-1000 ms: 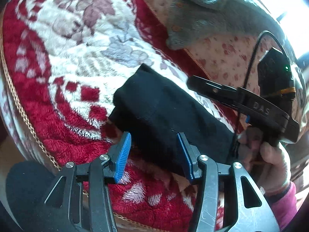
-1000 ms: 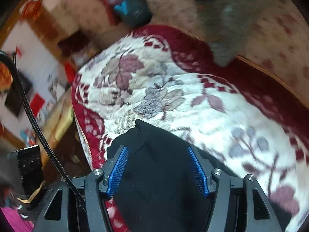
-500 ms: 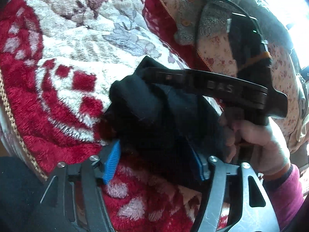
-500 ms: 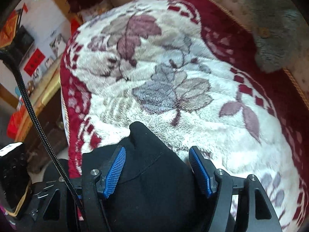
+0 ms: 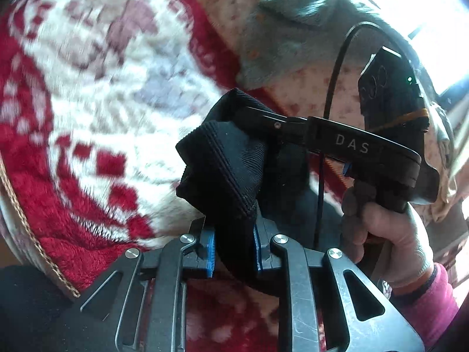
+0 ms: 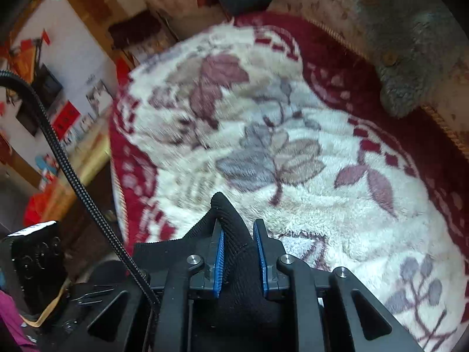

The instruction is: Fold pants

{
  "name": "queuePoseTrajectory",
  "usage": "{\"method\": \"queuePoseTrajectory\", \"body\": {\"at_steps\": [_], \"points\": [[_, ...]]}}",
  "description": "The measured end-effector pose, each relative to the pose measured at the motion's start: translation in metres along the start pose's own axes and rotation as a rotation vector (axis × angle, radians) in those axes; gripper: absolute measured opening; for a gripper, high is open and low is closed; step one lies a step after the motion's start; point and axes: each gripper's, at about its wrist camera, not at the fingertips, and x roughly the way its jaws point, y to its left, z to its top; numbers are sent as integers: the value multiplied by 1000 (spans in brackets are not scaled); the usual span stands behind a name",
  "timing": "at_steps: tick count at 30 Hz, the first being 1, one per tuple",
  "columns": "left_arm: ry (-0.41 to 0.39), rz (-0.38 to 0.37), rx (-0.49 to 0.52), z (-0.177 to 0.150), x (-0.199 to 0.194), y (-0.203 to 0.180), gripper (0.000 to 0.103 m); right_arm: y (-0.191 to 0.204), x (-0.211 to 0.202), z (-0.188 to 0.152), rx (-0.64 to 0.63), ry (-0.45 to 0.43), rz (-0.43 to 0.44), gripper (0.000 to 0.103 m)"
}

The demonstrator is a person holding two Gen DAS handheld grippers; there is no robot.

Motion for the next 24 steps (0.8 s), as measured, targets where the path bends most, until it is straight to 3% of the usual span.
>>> {"method": "queuePoseTrajectory", "body": {"at_steps": [7, 11, 17, 24], "points": [[-49, -129, 112, 9, -32, -58, 18, -1, -92, -9, 115, -189, 82, 18], [-48, -205, 196, 4, -38, -101, 18, -5, -147, -29, 167, -287, 86, 18], [10, -314, 318, -17, -31, -172, 18, -33, -221, -75, 276, -412, 65, 18], [98, -357, 440, -54, 1, -237, 18, -74, -289, -147, 414, -516, 18, 18]]}}
